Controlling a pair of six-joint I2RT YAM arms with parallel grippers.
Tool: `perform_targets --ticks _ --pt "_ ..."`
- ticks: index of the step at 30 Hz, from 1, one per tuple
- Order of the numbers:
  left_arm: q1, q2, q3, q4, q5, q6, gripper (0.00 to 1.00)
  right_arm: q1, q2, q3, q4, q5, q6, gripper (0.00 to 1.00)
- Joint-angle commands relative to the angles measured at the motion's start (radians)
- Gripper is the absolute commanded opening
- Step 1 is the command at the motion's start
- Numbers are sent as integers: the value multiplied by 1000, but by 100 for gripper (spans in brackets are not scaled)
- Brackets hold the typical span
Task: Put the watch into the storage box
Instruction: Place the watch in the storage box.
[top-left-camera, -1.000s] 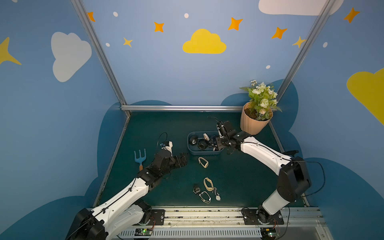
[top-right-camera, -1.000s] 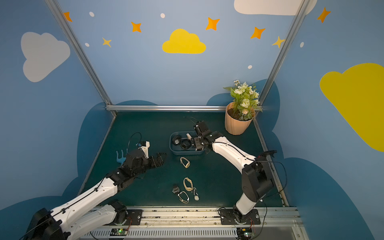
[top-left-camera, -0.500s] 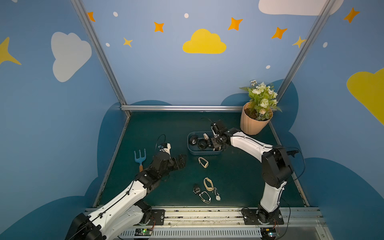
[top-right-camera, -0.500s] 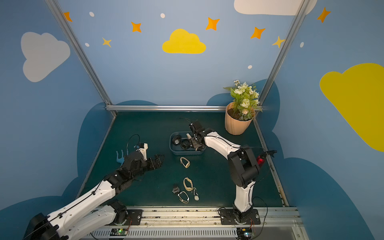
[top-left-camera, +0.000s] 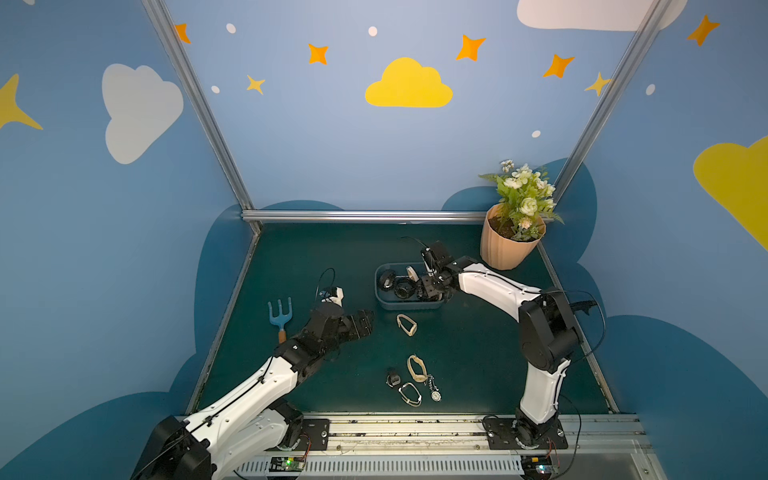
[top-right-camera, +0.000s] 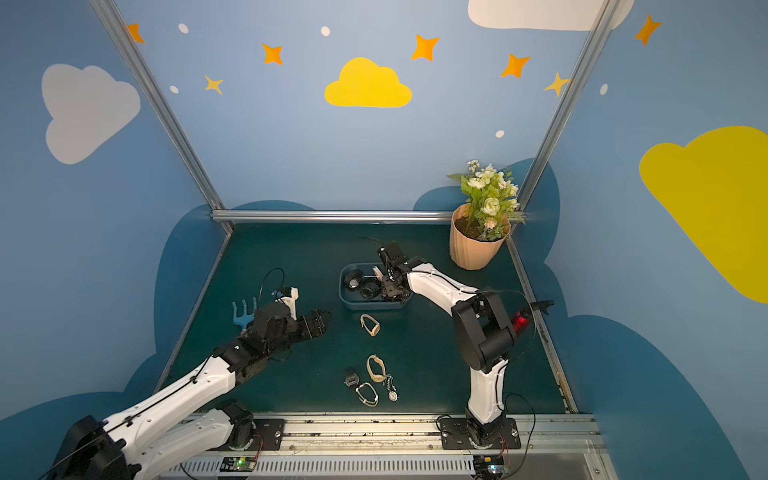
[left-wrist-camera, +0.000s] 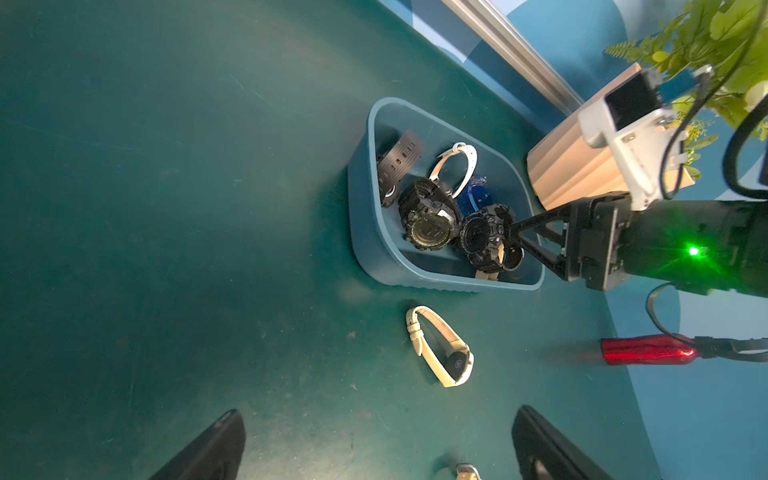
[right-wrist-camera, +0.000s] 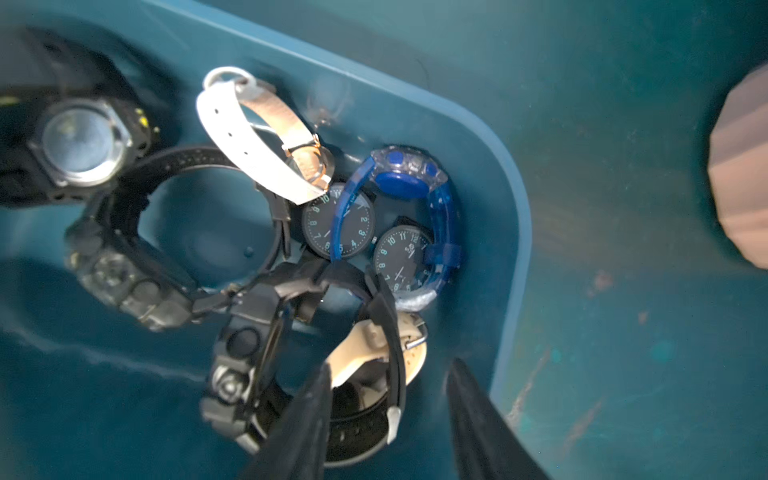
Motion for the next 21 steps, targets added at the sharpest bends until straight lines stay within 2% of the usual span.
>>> perform_targets --ticks 1,8,12,17,21 --pt "-1 16 28 8 3 5 100 -8 -81 13 -2 8 14 55" --pt "-4 74 54 23 30 -1 100 -15 -266 -111 64 -81 51 65" --pt "-8 116 65 39 39 -4 100 -14 -414 -298 202 -186 79 71" --pt "-24 160 89 46 48 -6 100 -4 -619 -547 395 -326 101 83" --pt "-47 205 111 47 34 -11 100 25 -717 -661 472 -362 103 85"
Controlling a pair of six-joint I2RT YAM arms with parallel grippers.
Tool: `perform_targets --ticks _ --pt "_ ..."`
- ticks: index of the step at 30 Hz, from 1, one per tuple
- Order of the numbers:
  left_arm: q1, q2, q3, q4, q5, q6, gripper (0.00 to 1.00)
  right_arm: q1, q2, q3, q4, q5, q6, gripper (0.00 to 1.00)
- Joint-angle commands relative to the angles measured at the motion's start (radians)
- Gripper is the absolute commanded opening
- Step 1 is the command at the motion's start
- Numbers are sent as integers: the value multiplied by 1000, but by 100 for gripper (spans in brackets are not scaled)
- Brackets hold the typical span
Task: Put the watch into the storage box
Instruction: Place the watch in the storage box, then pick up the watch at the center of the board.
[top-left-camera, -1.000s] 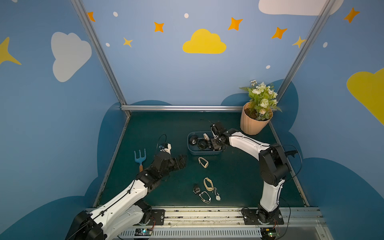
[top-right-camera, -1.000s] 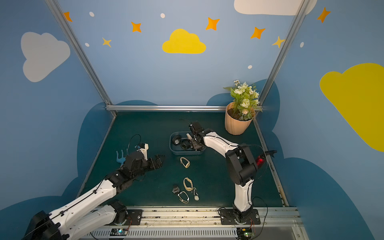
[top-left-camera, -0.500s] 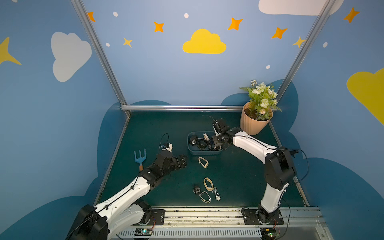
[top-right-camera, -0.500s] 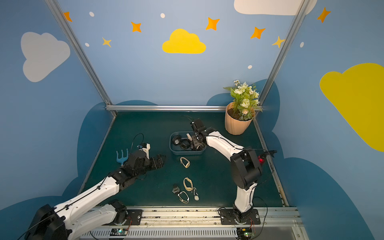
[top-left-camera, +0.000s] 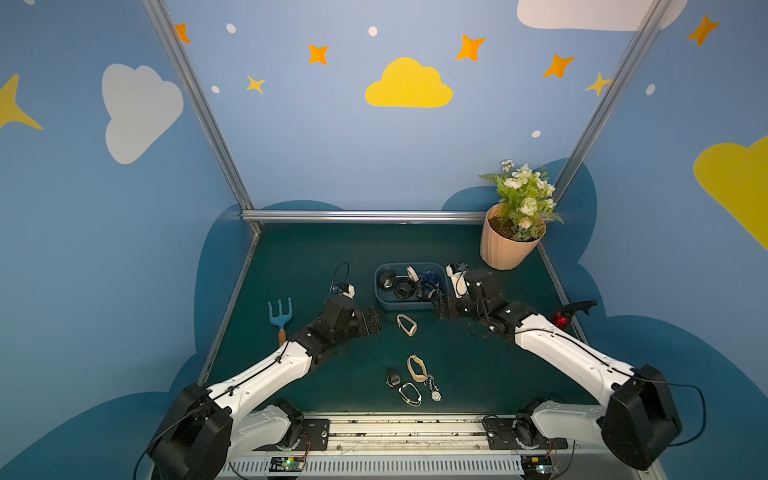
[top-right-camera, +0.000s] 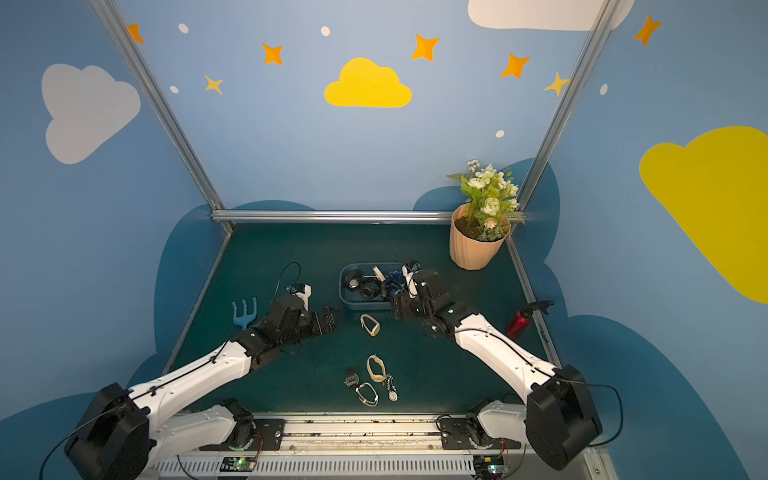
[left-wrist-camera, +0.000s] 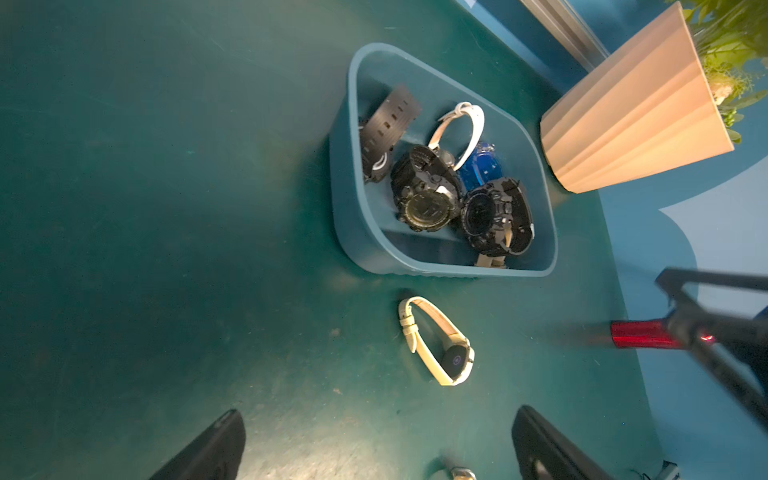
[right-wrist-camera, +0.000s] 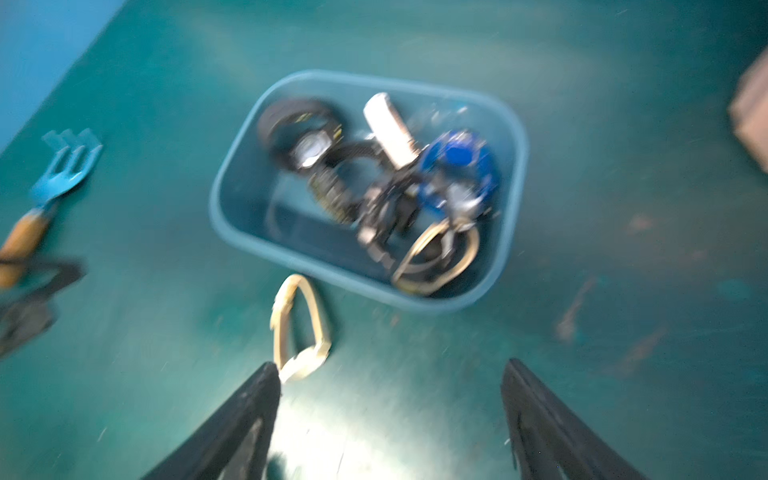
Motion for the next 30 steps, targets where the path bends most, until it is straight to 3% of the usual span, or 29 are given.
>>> perform_targets --ticks 1,9,19,25,30 --pt "-18 37 37 14 -6 -10 100 23 -59 -45 126 -79 12 86" --pt "-75 178 124 -8 -19 -17 98 61 -79 -75 130 -113 -18 86" --pt "-112 369 268 -87 -40 -27 79 78 -92 -77 109 -83 -22 86" --pt "-119 432 298 -97 -54 -34 73 79 -111 -92 110 -57 -26 86" --pt "-124 479 337 -111 -58 -34 62 81 -111 -97 113 -57 -25 86"
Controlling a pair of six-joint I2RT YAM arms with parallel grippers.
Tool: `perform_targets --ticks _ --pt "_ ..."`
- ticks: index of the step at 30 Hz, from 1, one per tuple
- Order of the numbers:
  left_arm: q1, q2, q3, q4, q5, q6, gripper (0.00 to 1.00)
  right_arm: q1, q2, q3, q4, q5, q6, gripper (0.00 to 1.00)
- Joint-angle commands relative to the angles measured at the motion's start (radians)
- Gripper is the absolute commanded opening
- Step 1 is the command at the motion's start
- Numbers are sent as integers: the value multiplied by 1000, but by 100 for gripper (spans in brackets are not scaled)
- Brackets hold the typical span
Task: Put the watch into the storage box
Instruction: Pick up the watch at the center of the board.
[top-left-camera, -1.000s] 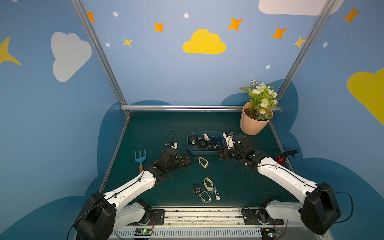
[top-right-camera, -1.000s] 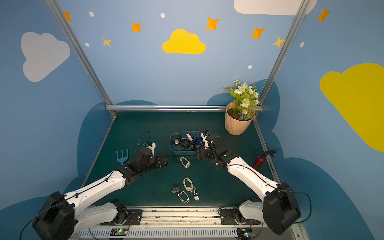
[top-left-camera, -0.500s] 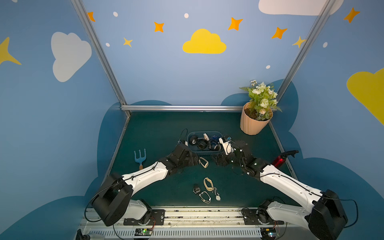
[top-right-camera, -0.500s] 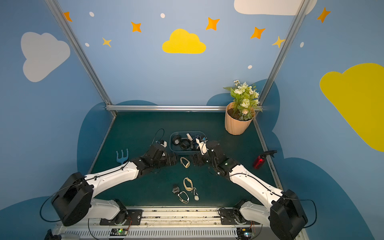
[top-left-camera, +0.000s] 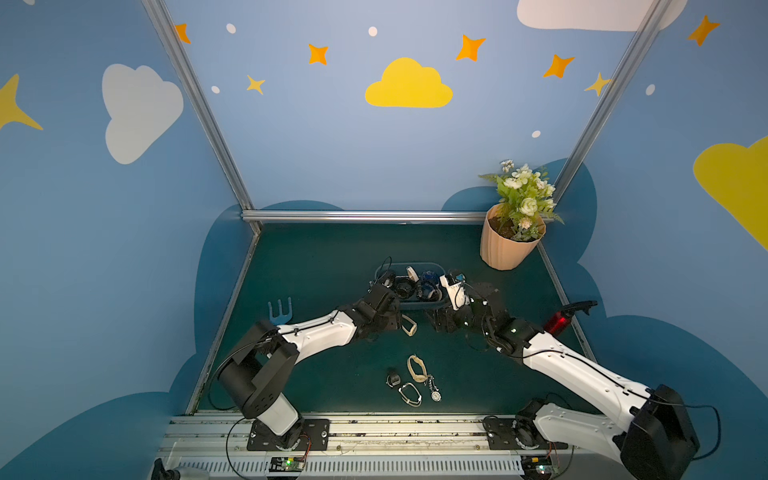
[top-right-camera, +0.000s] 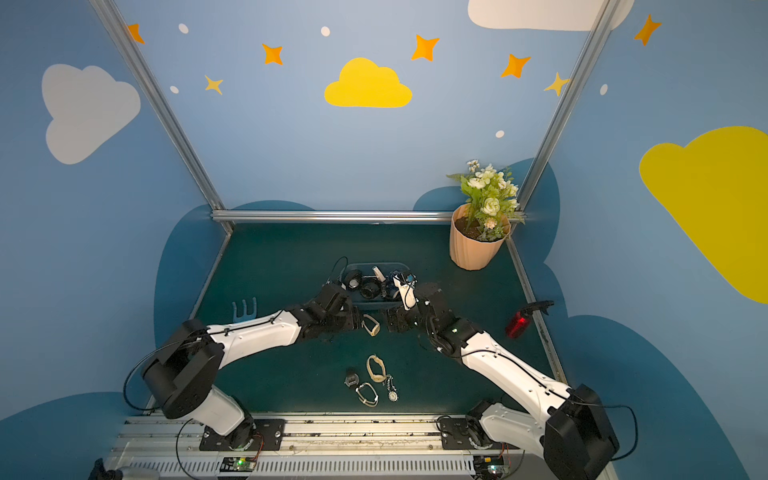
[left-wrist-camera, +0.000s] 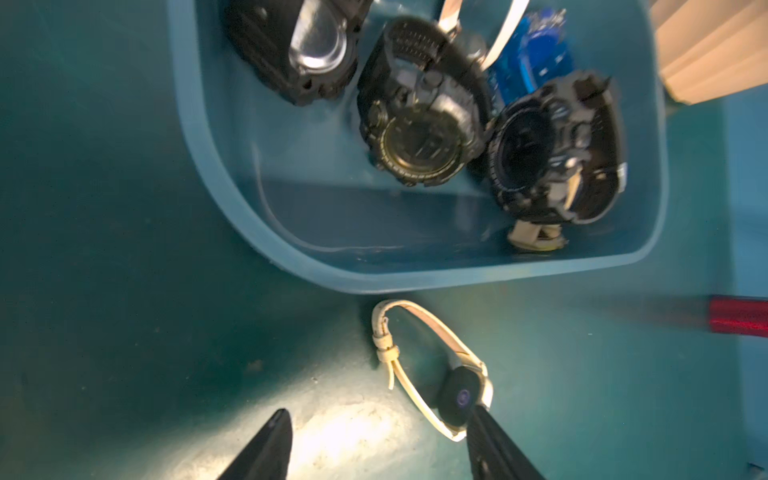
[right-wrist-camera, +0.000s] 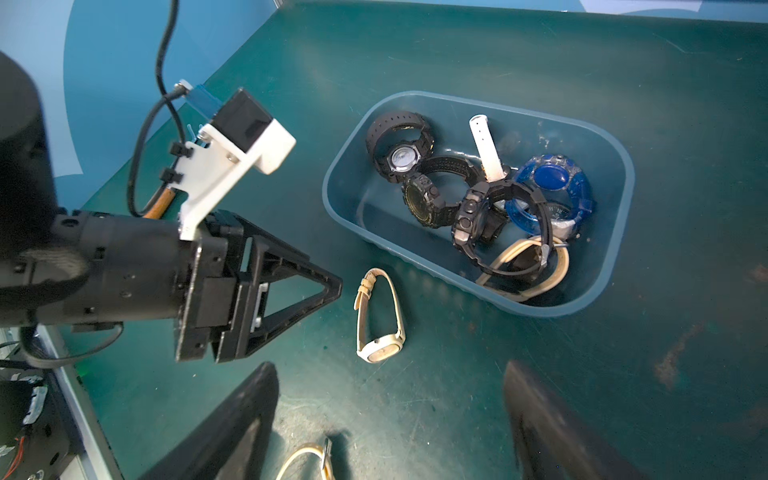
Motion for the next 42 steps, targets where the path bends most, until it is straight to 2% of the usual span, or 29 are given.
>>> perform_targets --ticks 1,7,13,16,20,27,37,42 --pt "-8 29 36 -27 -23 -1 59 7 -11 -17 6 17 -12 86" --pt "-17 81 73 -38 -23 -9 49 7 -17 -12 -11 26 -11 86" --pt "-22 142 121 -67 -19 -23 45 7 -32 -23 -12 40 -13 86" --pt "-25 162 139 -66 -16 -26 40 7 -39 -27 -11 42 -13 86" --pt "-27 197 170 -90 -13 -22 38 7 -42 -32 -15 57 -16 86" --pt "-28 237 193 -109 -1 -28 29 7 -53 -44 -12 73 -14 86" --pt "-30 251 208 -135 3 -29 6 4 -54 -43 -18 90 -3 86" --pt "-32 225 198 -135 6 -27 4 5 -53 -41 -14 90 -5 86"
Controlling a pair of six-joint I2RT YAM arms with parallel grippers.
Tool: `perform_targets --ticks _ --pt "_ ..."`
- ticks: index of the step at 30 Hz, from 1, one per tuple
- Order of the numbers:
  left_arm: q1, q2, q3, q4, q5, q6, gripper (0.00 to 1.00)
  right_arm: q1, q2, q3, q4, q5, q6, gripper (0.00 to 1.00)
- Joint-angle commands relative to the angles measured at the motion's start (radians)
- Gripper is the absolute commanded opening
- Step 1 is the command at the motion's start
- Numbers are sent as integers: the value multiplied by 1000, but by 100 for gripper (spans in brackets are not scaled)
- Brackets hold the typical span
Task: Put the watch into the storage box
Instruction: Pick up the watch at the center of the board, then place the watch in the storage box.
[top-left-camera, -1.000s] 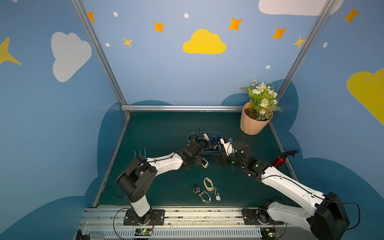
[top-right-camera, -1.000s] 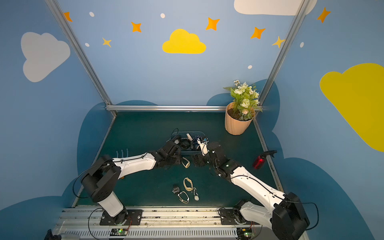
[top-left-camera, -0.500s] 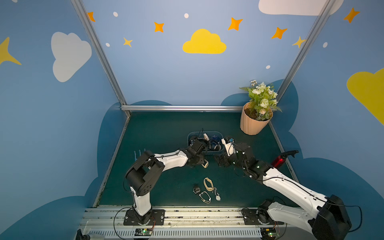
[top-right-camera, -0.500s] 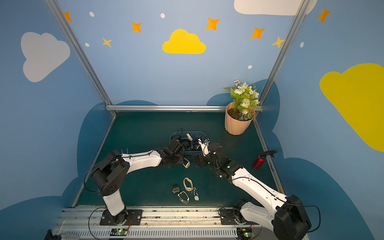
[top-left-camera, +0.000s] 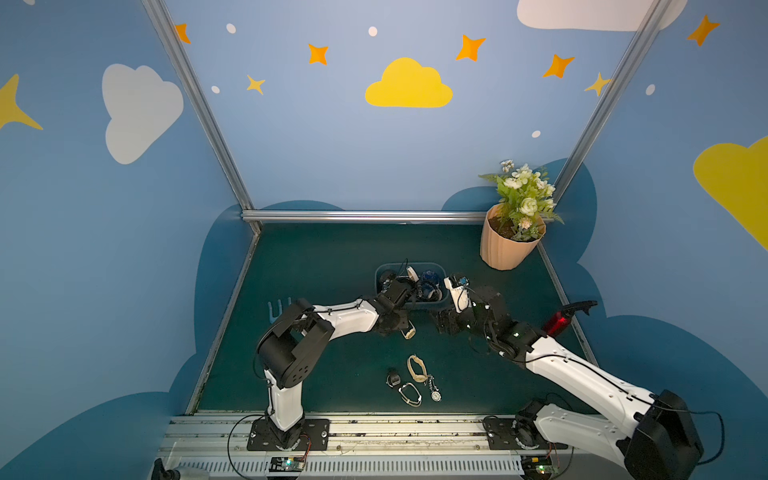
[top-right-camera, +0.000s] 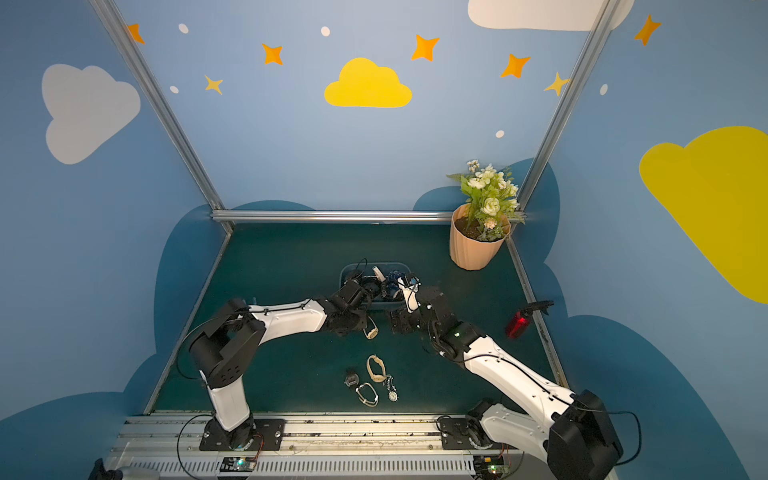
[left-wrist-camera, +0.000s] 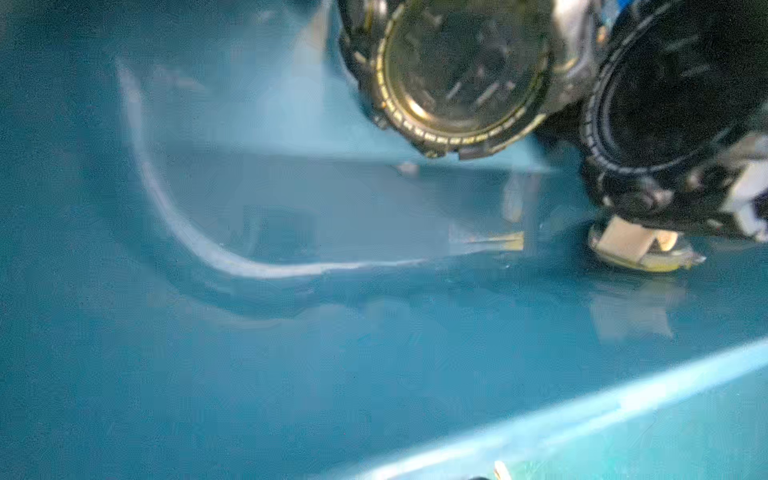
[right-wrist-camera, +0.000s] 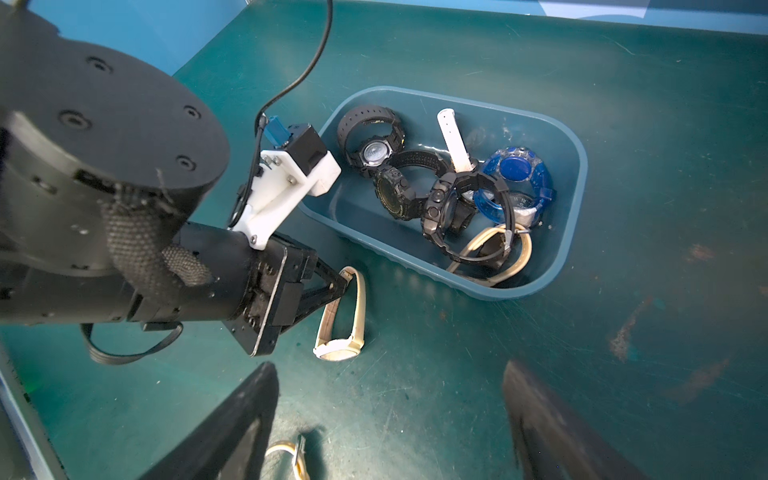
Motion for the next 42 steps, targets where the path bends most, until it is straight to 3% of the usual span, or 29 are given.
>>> perform_targets --ticks 1,12,20,29,42 --pt "-4 -29 2 -29 1 -2 4 4 -17 -7 -3 13 7 86" --pt "-4 -299 -155 38 -4 -65 4 3 -18 -3 14 13 32 86" --pt "12 -415 -97 -60 -86 56 4 3 -10 6 26 42 43 86" --pt "69 -270 99 -92 -98 176 4 2 -28 12 -20 64 58 86" --pt "149 25 336 -82 -68 203 4 2 -35 17 -40 82 54 86"
